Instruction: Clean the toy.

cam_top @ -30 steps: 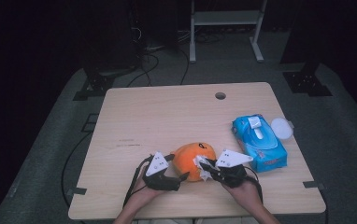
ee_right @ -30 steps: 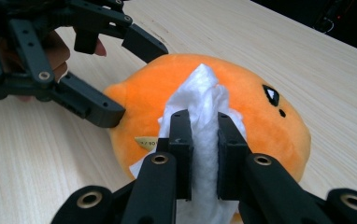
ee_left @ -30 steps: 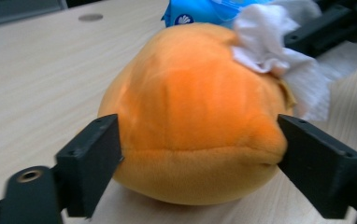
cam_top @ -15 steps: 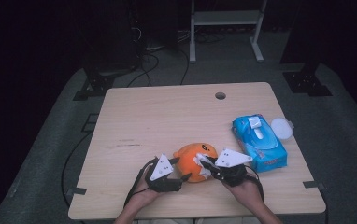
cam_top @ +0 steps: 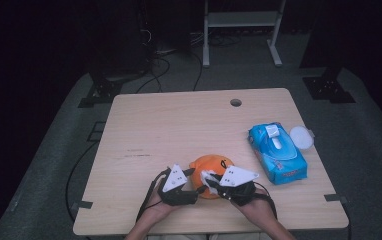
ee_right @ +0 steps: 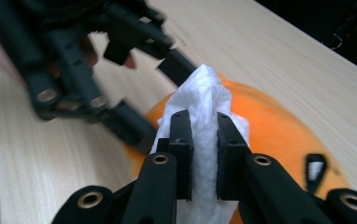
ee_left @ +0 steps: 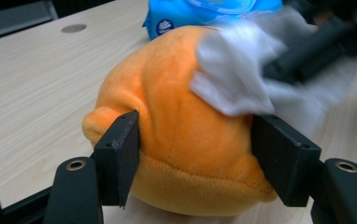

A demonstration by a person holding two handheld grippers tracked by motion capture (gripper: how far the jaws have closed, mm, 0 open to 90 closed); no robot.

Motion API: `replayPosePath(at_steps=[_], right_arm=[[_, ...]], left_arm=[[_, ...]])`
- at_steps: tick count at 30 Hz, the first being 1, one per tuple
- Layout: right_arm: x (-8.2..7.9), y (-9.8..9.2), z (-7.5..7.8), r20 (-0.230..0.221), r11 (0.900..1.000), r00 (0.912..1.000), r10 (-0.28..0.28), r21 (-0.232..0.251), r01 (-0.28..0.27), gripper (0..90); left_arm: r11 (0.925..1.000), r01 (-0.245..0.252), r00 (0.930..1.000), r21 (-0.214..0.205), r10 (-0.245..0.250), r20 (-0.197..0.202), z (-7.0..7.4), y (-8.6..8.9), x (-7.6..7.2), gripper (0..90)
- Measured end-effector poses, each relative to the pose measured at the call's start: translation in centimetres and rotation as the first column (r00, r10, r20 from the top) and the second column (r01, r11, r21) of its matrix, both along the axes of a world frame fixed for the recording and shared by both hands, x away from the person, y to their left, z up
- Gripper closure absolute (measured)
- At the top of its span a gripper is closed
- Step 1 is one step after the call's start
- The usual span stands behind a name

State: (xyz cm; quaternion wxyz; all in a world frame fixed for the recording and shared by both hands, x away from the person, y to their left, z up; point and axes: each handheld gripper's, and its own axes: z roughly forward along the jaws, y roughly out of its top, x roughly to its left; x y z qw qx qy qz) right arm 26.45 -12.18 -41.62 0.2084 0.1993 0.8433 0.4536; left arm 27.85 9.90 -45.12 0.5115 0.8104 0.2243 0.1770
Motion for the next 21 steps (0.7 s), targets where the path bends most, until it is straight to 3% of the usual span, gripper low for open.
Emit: replayPosePath(at_steps=[4, 6, 8, 9, 13, 16, 18, 19, 21], right_arm=[[0.9, -1.8, 0.3, -0.007, 0.998, 0.9987, -0.051, 0.036, 0.051, 79.2], [1.1, -2.5, 0.1, -0.017, 0.9969, 0.9974, -0.07, 0.036, 0.07, 79.3], [1.2, -2.7, -0.2, -0.014, 0.9966, 0.9967, -0.08, 0.021, 0.08, 79.3], [1.2, -2.7, -0.2, -0.022, 0.9963, 0.9965, -0.081, 0.026, 0.082, 79.3], [0.9, -2.0, 0.0, -0.009, 0.9968, 0.9969, -0.078, 0.017, 0.078, 79.2], [-0.1, -0.6, 0.4, -0.003, 0.9994, 1.0, -0.007, 0.033, 0.007, 79.2], [-0.8, 0.5, 0.4, 0.025, 0.9997, 0.9995, 0.021, -0.012, -0.021, 79.0], [-0.9, 0.8, 0.4, 0.041, 0.9992, 0.9988, 0.025, -0.034, -0.023, 79.1], [-0.6, 0.3, 0.5, 0.041, 0.9995, 0.9991, 0.01, -0.03, -0.009, 79.1]], left_arm=[[0.9997, 0.016, 0.9998, -0.02, -0.016, 0.011, -0.1, 0.0, -0.1, 32.6], [0.9969, -0.021, 0.9986, -0.076, 0.017, -0.049, -0.1, 0.3, 0.3, 21.7], [0.9929, -0.062, 0.9916, -0.102, 0.049, -0.119, -0.4, 0.5, 0.9, 12.9], [0.9924, -0.053, 0.9908, -0.111, 0.038, -0.13, -0.6, 0.6, 1.0, 12.7], [0.9977, -0.03, 0.9966, -0.061, 0.025, -0.078, -0.4, -0.2, 0.5, 23.7], [0.9999, 0.013, 0.9999, 0.009, -0.013, 0.005, -0.2, -1.2, -0.5, 26.8], [0.9983, 0.019, 0.9986, 0.054, -0.022, 0.048, -0.2, -1.9, -1.1, 27.7], [0.9983, 0.012, 0.9985, 0.056, -0.015, 0.054, -0.3, -2.0, -1.2, 28.5], [0.9992, 0.009, 0.9991, 0.039, -0.011, 0.042, -0.3, -1.7, -1.1, 30.1]])
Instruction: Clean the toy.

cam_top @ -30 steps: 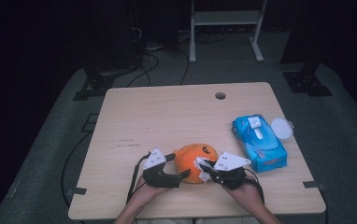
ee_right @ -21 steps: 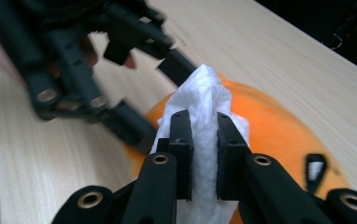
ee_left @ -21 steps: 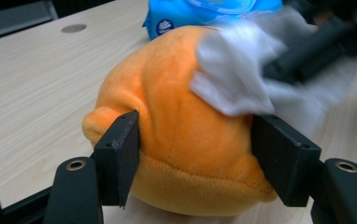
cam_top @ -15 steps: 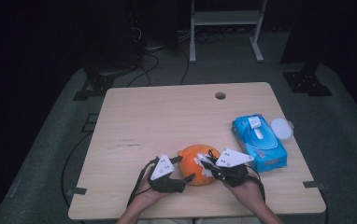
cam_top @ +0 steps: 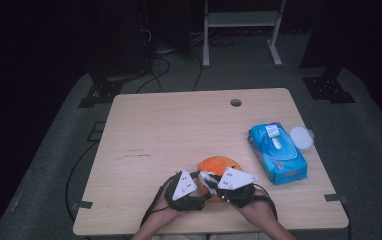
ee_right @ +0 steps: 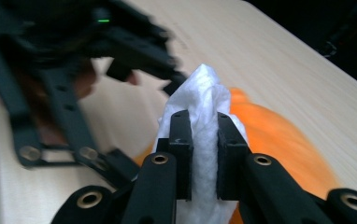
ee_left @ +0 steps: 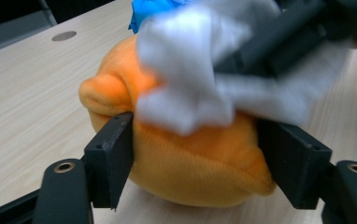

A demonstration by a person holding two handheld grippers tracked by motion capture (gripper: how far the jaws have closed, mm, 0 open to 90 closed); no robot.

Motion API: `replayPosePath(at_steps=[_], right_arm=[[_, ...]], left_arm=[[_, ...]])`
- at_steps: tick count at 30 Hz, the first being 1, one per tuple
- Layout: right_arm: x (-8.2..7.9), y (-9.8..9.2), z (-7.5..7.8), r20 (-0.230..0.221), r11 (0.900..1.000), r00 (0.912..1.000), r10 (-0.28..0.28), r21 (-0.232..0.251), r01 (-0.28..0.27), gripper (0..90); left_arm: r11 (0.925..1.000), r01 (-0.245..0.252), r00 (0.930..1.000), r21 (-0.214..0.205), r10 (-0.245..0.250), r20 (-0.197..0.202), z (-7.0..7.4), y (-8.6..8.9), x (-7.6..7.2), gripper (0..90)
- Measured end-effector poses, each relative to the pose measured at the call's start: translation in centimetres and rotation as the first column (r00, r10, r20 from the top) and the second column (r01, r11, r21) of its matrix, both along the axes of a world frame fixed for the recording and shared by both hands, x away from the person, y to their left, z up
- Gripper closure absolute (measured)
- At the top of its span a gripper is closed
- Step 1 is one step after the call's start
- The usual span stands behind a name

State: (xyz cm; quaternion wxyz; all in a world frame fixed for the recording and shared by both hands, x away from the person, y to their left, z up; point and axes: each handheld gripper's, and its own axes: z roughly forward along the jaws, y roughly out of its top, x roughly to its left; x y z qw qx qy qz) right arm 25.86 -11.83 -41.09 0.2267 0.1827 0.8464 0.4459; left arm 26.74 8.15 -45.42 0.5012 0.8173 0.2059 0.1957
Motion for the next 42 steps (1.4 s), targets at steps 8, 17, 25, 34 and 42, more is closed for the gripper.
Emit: replayPosePath(at_steps=[8, 17, 25, 34, 42], right_arm=[[0.8, -2.3, 0.1, 0.0, 0.9944, 0.9948, -0.102, 0.027, 0.102, 79.2], [0.2, -1.0, -0.2, -0.02, 0.9987, 0.999, -0.039, 0.033, 0.04, 79.3], [1.0, -3.4, -0.2, -0.056, 0.9895, 0.992, -0.114, 0.083, 0.118, 79.3], [0.5, -2.7, -0.4, -0.053, 0.9936, 0.9972, -0.053, 0.097, 0.058, 79.2], [1.5, -5.2, -0.4, -0.076, 0.9801, 0.9868, -0.143, 0.128, 0.152, 79.1]], left_arm=[[0.9992, 0.035, 0.9991, -0.022, -0.035, -0.025, 0.3, 0.6, 0.4, 24.0], [1.0, 0.003, 0.9999, 0.002, -0.003, 0.015, -0.1, 0.7, 0.3, 29.5], [0.9998, -0.002, 0.9985, -0.019, 0.003, 0.054, 0.3, 0.9, 0.2, 22.7], [0.9998, -0.002, 0.9984, -0.02, 0.003, 0.056, -0.1, 0.2, 0.3, 31.4], [0.999, -0.026, 0.9996, -0.035, 0.027, 0.011, -0.3, 0.4, 0.6, 32.2]])
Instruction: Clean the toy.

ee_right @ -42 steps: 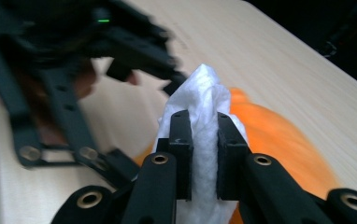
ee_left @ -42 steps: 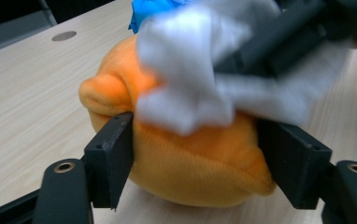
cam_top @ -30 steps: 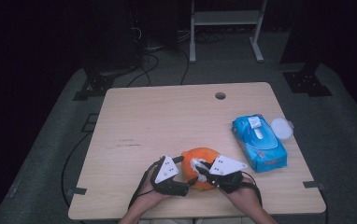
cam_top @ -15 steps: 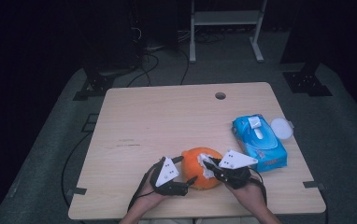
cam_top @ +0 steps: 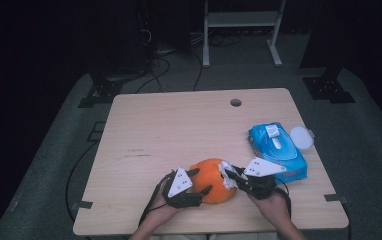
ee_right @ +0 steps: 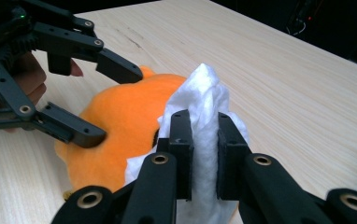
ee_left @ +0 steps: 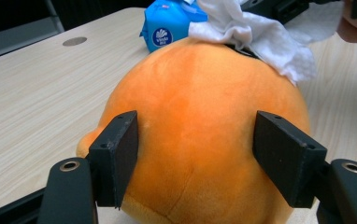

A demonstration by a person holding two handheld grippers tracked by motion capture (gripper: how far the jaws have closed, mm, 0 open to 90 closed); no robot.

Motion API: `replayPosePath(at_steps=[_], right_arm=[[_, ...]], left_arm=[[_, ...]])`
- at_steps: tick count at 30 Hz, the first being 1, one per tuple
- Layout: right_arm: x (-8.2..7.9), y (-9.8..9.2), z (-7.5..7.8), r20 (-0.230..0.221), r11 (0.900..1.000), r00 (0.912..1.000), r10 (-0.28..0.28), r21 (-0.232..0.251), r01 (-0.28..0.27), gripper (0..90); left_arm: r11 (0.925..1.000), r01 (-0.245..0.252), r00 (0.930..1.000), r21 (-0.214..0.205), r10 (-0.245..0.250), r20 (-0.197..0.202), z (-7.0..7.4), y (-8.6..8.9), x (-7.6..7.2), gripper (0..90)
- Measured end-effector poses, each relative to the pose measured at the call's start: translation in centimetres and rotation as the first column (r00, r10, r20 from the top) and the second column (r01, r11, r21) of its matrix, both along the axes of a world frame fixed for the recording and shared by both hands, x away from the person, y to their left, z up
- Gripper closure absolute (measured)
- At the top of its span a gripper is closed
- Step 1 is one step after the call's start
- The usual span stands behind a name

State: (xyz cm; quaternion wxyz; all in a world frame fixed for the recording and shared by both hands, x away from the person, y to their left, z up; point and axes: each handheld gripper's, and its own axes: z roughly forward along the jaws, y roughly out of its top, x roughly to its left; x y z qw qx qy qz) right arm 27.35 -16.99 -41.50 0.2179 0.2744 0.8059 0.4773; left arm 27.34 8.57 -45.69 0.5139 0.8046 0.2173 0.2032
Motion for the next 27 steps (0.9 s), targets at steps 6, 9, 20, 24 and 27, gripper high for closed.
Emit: replayPosePath(at_steps=[6, 9, 20, 24, 27], right_arm=[[-1.6, 3.1, -0.3, 0.021, 0.9915, 0.9922, 0.123, -0.046, -0.122, 79.1], [-0.9, 2.2, -0.1, 0.01, 0.9969, 0.9975, 0.07, -0.035, -0.07, 79.3], [0.0, 0.4, -0.8, 0.024, 0.9999, 0.9997, -0.005, 0.015, 0.004, 78.9], [-0.5, 0.8, -0.7, 0.036, 0.9998, 0.9991, 0.021, 0.004, -0.021, 78.7], [0.0, 0.1, -0.6, 0.016, 1.0, 0.9999, 0.003, 0.003, -0.003, 78.7]], left_arm=[[0.9998, -0.016, 0.9997, 0.007, 0.017, -0.019, -0.2, 0.7, 0.3, 32.3], [0.9993, -0.034, 0.9985, -0.014, 0.033, -0.044, -0.3, 0.9, 0.6, 33.0], [0.9957, -0.038, 0.9982, -0.085, 0.033, -0.05, 0.4, 0.3, 0.6, 25.5], [0.9963, -0.044, 0.9968, -0.074, 0.039, -0.07, 0.0, 0.4, 0.9, 29.6], [0.9954, -0.057, 0.9948, -0.077, 0.05, -0.088, -0.2, 0.6, 1.1, 30.9]])
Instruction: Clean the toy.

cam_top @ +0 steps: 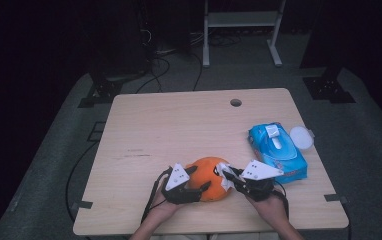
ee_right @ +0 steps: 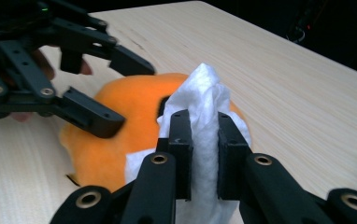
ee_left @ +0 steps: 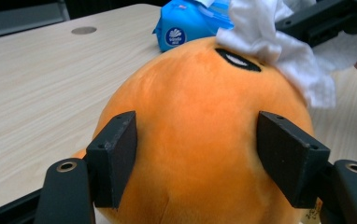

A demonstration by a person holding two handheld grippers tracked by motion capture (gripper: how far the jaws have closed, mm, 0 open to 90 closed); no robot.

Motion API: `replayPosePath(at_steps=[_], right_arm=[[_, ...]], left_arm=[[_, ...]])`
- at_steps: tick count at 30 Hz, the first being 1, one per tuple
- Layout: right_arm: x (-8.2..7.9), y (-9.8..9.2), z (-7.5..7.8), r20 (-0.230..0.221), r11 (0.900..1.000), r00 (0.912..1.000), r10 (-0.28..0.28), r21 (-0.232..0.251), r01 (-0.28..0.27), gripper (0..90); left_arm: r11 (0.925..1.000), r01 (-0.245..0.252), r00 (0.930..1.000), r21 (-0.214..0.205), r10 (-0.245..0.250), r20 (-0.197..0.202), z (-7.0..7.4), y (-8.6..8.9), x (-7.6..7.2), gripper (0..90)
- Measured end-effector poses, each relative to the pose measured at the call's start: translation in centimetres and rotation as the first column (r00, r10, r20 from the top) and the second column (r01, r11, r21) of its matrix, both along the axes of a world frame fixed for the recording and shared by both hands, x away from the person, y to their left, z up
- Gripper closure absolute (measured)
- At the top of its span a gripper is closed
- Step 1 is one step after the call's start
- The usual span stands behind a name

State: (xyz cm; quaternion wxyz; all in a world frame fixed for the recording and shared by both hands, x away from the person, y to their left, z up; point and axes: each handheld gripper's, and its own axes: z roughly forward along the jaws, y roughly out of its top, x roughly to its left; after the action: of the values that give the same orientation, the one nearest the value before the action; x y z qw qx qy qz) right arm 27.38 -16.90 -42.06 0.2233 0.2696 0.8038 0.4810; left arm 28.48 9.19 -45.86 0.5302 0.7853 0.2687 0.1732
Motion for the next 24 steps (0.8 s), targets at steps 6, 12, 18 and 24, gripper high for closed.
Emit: replayPosePath(at_steps=[6, 12, 18, 24], right_arm=[[1.0, -1.5, -0.5, -0.064, 0.9986, 0.9977, -0.023, 0.047, 0.026, 78.6], [-0.9, 0.9, 0.0, -0.052, 0.9951, 0.9947, 0.088, 0.048, -0.086, 78.0], [0.3, -0.6, -0.2, -0.068, 0.9991, 0.9975, 0.02, 0.039, -0.017, 78.4], [0.9, -1.8, -0.8, -0.105, 0.9971, 0.9944, -0.011, 0.074, 0.018, 78.3]], left_arm=[[0.9998, -0.015, 0.9996, -0.009, 0.015, -0.026, -0.1, 0.2, 0.2, 30.9], [0.9995, -0.018, 0.9985, -0.024, 0.017, -0.053, -0.3, 1.1, 0.6, 30.7], [0.9993, -0.024, 0.998, -0.029, 0.023, -0.059, -0.3, 1.2, 0.6, 30.7], [0.9994, -0.03, 0.9983, -0.016, 0.029, -0.051, -0.4, 1.1, 0.5, 30.4]])
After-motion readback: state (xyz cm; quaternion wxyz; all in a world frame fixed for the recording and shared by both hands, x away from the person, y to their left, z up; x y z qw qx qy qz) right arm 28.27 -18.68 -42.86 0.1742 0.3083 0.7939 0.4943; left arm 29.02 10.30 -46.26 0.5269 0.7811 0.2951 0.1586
